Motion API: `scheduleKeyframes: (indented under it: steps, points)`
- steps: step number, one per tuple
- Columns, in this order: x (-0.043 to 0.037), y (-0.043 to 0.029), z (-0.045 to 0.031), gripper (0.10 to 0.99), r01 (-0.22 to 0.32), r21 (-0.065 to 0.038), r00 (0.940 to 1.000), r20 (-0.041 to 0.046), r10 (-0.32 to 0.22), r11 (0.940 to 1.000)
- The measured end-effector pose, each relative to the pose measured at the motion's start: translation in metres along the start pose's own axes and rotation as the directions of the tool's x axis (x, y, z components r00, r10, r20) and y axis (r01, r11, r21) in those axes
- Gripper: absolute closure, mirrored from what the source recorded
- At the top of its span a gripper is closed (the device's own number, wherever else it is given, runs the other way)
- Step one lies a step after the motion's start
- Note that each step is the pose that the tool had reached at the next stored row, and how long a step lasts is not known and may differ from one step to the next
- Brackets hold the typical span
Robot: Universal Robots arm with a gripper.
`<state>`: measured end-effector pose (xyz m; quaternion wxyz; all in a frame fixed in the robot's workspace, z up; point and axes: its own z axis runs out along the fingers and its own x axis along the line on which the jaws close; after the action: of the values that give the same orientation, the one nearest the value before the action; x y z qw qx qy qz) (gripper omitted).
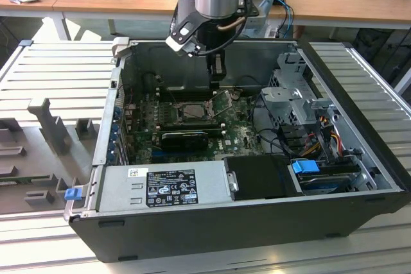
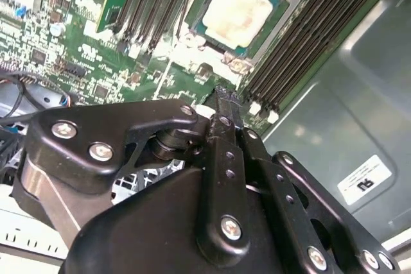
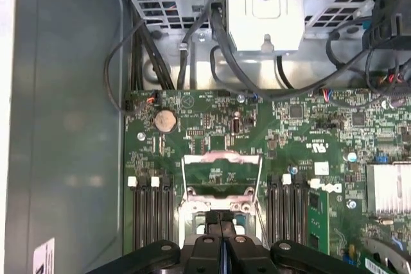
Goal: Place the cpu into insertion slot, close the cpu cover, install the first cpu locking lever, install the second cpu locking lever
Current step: 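Close the cpu cover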
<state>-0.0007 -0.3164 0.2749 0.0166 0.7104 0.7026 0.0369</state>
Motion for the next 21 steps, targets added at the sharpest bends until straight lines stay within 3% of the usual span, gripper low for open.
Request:
scheduleKeyframes:
  steps: [10, 17, 21]
  points:
    - [0.0005, 0.0207, 0.0016, 0.980, 0.000, 0.003, 1.0000, 0.0000, 0.000, 1.0000]
    - [0.0004, 0.0243, 0.0029, 0.980, 0.000, 0.003, 1.0000, -0.0002, 0.000, 1.0000]
    - [0.0002, 0.0299, 0.0083, 0.980, 0.005, 0.004, 1.0000, -0.0004, -0.005, 1.0000]
